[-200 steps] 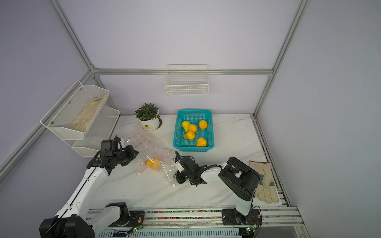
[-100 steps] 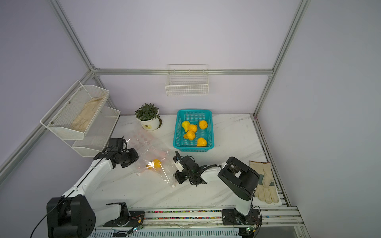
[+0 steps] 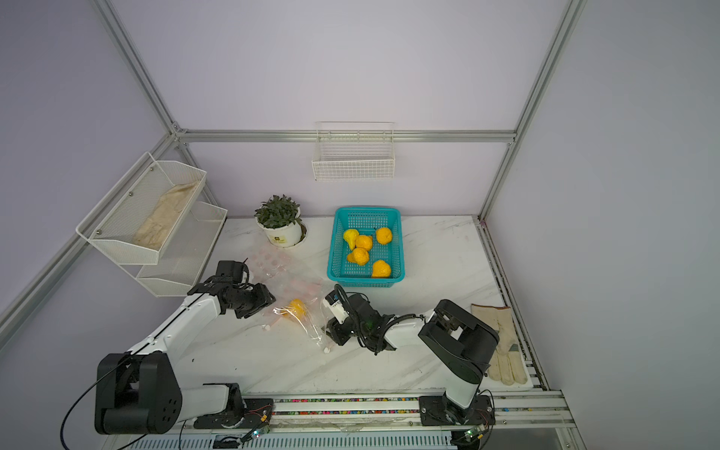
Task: Open the zip-top bag and take out the pear
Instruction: Adjust the zipper food storage bag at the center of the board, then adjust the pear in the zipper food storage bag.
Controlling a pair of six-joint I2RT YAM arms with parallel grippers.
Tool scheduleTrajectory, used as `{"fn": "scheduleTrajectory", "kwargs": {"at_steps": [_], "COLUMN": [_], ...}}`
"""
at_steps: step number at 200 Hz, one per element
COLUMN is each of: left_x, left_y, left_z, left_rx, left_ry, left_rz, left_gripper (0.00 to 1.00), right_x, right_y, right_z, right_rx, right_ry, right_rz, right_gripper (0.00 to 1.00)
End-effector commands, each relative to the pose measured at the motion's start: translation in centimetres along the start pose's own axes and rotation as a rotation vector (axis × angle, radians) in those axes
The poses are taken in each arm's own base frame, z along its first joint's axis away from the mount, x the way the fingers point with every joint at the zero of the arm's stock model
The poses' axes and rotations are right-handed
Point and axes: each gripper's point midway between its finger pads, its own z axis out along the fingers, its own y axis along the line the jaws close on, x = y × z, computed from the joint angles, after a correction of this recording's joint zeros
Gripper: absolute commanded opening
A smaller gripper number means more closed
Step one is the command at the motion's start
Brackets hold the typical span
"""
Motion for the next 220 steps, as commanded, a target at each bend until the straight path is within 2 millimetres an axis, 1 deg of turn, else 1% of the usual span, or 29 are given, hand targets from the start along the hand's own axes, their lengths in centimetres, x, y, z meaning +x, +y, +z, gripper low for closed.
{"fn": "scheduleTrajectory", "kwargs": {"at_steps": [1,18,31,46,50,72,82,105,126,130,137,146,156,164,170,179,186,195,205,213,220], "left_x": [-2.0,-2.8,-3.1,-3.2,-2.9,-2.9,-3.0,-3.1,-2.7,-2.5,-2.0,-1.4,-0.9,-0.6,-0.5,-0.5,-0.7,-1.3,-2.3,-3.2,-3.9], "left_y": [-2.8,-2.8,-2.5,-2.4,-2.0,-2.8,-3.1,-4.0,-4.6,-4.8,-5.0,-5.3,-5.4,-5.5,-5.4,-4.8,-4.3,-3.7,-3.2,-3.1,-3.2], "left_z": [-1.5,-1.9,-1.3,0.3,1.5,3.9,4.8,6.5,8.0,8.3,8.7,8.9,8.7,8.3,7.8,7.0,6.2,4.9,3.2,1.7,0.4], "left_rx": [0.070,0.065,0.041,0.030,0.018,0.049,0.057,0.076,0.088,0.096,0.113,0.133,0.148,0.160,0.157,0.125,0.090,0.043,-0.003,-0.029,-0.042], "left_ry": [-0.065,-0.111,-0.105,-0.060,-0.022,0.026,0.044,0.088,0.134,0.147,0.174,0.203,0.214,0.212,0.203,0.179,0.148,0.095,0.026,-0.032,-0.076], "left_rz": [0.044,0.041,0.041,0.040,0.032,0.039,0.038,0.054,0.086,0.093,0.102,0.113,0.129,0.146,0.156,0.162,0.166,0.165,0.168,0.172,0.176], "left_gripper": [0.56,0.60,0.61,0.61,0.61,0.62,0.62,0.63,0.62,0.60,0.51,0.42,0.31,0.24,0.22,0.22,0.25,0.36,0.49,0.56,0.60], "right_x": [-3.6,-3.8,-4.0,-4.2,-4.2,-4.4,-4.5,-4.1,-3.3,-3.2,-3.0,-2.8,-2.6,-2.6,-2.7,-3.3,-3.6,-4.0,-4.4,-4.6,-4.6], "right_y": [0.6,-0.5,-0.6,-0.8,-0.9,-2.7,-3.0,-1.4,-0.4,-0.1,0.4,0.9,1.6,2.1,2.2,1.4,0.2,-0.9,-1.6,-1.8,-1.9], "right_z": [0.3,1.4,2.4,2.9,3.1,3.7,3.9,4.3,4.8,4.9,4.9,4.7,4.2,3.7,3.5,3.4,3.4,3.1,2.6,2.4,2.3], "right_rx": [-0.009,0.042,0.037,0.041,0.045,0.147,0.162,0.077,0.009,-0.007,-0.040,-0.069,-0.104,-0.127,-0.125,-0.073,-0.003,0.070,0.119,0.133,0.137], "right_ry": [-0.132,-0.135,-0.151,-0.193,-0.199,-0.200,-0.203,-0.223,-0.217,-0.217,-0.219,-0.230,-0.247,-0.271,-0.282,-0.285,-0.277,-0.282,-0.302,-0.311,-0.310], "right_rz": [-0.090,-0.123,-0.166,-0.227,-0.245,-0.332,-0.388,-0.528,-0.571,-0.580,-0.594,-0.601,-0.606,-0.621,-0.619,-0.594,-0.569,-0.538,-0.530,-0.514,-0.512], "right_gripper": [0.44,0.44,0.44,0.43,0.43,0.43,0.43,0.44,0.43,0.42,0.41,0.38,0.35,0.33,0.31,0.30,0.27,0.27,0.28,0.28,0.28]}}
